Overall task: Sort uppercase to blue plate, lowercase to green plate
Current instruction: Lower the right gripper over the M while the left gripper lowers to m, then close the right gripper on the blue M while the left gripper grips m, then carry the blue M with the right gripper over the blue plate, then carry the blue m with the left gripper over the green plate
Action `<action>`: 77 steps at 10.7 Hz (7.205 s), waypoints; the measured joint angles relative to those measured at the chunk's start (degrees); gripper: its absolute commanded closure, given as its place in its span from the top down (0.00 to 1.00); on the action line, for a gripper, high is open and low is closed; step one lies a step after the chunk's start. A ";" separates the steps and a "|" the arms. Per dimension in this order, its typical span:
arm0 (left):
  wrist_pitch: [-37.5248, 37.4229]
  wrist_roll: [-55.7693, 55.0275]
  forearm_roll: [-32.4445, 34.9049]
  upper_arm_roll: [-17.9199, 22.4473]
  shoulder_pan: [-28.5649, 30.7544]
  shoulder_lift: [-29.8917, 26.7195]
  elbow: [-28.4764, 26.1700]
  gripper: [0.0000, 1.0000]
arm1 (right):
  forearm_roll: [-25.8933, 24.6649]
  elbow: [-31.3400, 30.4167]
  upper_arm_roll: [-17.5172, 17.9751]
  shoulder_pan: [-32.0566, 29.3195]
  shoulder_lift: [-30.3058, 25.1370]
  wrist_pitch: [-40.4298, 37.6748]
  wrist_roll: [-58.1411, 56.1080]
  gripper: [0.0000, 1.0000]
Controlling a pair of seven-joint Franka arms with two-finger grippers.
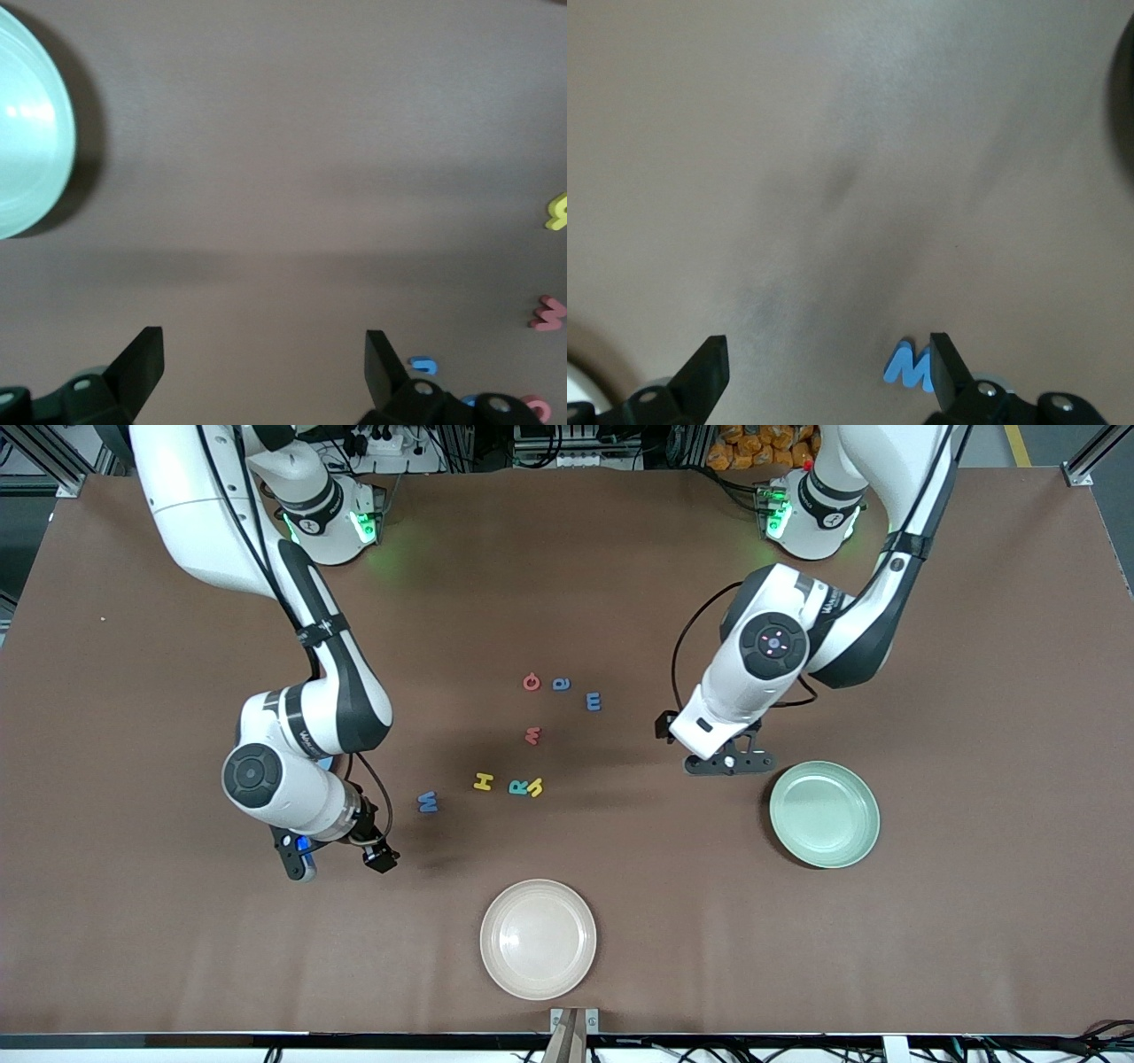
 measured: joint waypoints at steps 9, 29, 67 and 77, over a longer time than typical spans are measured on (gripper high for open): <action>14.08 -21.13 0.00 -2.85 -6.81 7.15 -1.09 1.00 | -0.05 -9.39 -0.02 4.66 0.65 10.66 14.77 1.00; 25.75 -46.42 25.64 -7.91 -11.65 14.96 -6.96 0.98 | -0.05 -10.66 -0.10 6.85 2.69 13.92 16.61 0.00; 25.68 -47.60 30.02 -8.89 -11.37 13.00 -10.12 0.00 | -4.13 -21.76 -4.35 -13.55 -13.80 -11.44 -30.53 0.00; 20.88 -41.40 30.03 -11.58 -3.78 10.34 -8.90 0.00 | -4.89 -28.96 -4.28 -15.77 -16.13 -3.47 -35.84 0.00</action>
